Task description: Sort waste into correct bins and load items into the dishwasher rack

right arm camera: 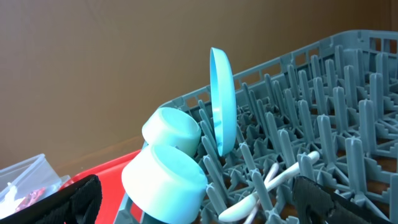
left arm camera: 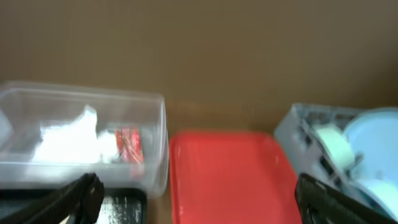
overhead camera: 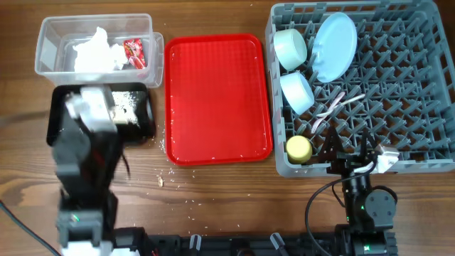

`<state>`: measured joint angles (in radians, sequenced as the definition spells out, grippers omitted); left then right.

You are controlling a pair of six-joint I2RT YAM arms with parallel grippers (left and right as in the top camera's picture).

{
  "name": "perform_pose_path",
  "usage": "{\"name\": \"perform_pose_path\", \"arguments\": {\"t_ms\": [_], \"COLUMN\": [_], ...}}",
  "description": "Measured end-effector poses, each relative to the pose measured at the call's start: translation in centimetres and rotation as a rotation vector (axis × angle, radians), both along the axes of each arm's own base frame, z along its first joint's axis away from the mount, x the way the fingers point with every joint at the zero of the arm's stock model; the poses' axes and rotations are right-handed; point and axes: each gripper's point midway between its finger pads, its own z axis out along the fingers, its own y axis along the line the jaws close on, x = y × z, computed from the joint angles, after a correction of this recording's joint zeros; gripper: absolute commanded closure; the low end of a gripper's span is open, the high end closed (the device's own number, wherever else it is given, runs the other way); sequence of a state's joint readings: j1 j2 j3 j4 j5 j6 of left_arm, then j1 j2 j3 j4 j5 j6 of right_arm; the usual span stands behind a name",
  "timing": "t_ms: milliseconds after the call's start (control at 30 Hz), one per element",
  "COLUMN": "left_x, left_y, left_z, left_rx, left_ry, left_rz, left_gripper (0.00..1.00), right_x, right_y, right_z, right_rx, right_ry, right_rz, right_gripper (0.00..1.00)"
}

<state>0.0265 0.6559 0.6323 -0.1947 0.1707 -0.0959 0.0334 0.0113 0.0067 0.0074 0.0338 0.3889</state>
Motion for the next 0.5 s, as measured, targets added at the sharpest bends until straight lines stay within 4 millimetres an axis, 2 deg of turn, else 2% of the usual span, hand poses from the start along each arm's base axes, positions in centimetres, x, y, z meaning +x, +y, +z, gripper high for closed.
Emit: {"name": "perform_pose_path", "arguments": {"t_ms": [67, 167, 267, 367, 500], "left_x": [-2.1, -3.9, -4.7, -5.2, -5.1], "left_y": [-0.3, -0.7, -0.9, -1.1, -0.4], "left_z": [-3.8, -6.9, -7.8, -7.8, -8.5], "left_rx": [-0.011, -0.022, -0.026, -0.028, -0.025], "left_ry": [-0.033, -0.111, -0.184, -0.233, -0.259], "left_rz": [-0.013, -0.032, -0.040, -0.046, -0.004], "left_gripper": [0.00, 0.00, 0.00, 0.00, 0.00], "right_x": [0.0, 0.0, 0.0, 0.0, 0.0], "right_y": [0.0, 0.0, 0.0, 0.0, 0.0], "right_z": [0.0, 0.0, 0.0, 0.0, 0.0], "right_rx": [0.000, 0.000, 0.000, 0.000, 0.000], "right_ry": [0.000, 0.000, 0.001, 0.000, 0.000], "right_rz": [0.000, 0.000, 0.000, 0.000, 0.000], "right_gripper": [0.00, 0.00, 0.00, 0.00, 0.00]}}
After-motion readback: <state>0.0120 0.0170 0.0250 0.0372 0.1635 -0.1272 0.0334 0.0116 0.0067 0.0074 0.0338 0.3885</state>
